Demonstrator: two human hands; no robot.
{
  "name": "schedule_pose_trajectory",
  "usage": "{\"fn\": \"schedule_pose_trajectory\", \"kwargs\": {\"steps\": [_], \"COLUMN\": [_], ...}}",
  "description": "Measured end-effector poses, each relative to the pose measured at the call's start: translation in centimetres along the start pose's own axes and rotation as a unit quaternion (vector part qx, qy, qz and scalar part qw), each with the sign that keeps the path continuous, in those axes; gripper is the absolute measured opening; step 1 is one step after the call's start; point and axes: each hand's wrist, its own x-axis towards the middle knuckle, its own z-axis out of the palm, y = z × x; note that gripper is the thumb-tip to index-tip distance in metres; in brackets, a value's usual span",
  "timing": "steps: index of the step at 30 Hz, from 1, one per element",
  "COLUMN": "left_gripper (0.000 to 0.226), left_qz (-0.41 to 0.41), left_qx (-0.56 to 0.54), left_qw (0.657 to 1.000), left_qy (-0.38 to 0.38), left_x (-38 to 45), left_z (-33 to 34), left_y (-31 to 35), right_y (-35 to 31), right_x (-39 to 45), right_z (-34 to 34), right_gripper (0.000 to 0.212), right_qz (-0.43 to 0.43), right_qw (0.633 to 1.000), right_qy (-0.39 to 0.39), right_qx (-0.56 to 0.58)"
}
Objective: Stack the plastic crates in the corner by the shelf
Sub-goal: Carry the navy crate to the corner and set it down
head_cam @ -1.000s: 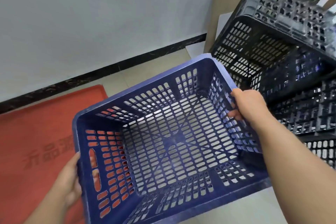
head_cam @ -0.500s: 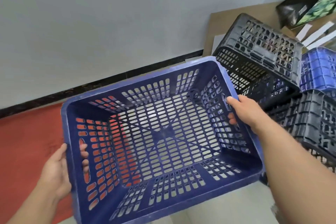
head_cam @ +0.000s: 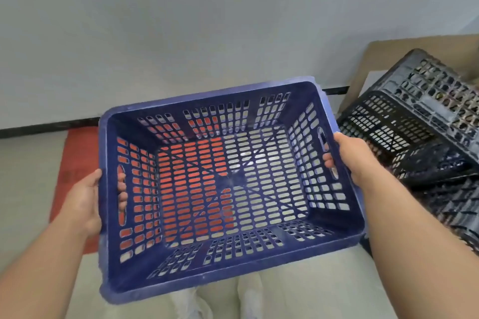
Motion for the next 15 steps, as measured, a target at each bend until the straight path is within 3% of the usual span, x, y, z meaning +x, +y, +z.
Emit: {"fn": "schedule_pose_trajectory", "kwargs": {"steps": [7, 15], "left_gripper": [0.043, 0.041], "left_qz": [-0.006, 0.001], "left_qx": [-0.063, -0.159], "left_qw": [0.995, 0.974], "left_qy": [0.076, 0.161], "left_x": [-2.1, -4.1], "left_z": [-11.9, -28.2], "left_y": [0.1, 0.4], "right_y": [-3.3, -7.7], "right_x": [-4.9, -13.5], "right_z": [10.5, 27.2], "right_gripper": [0.037, 0.035], "right_qz": [-0.028, -0.065], "right_qw": [0.994, 0.977], "right_qy": [-0.067, -0.149], "right_qx": [-0.077, -0.135]}}
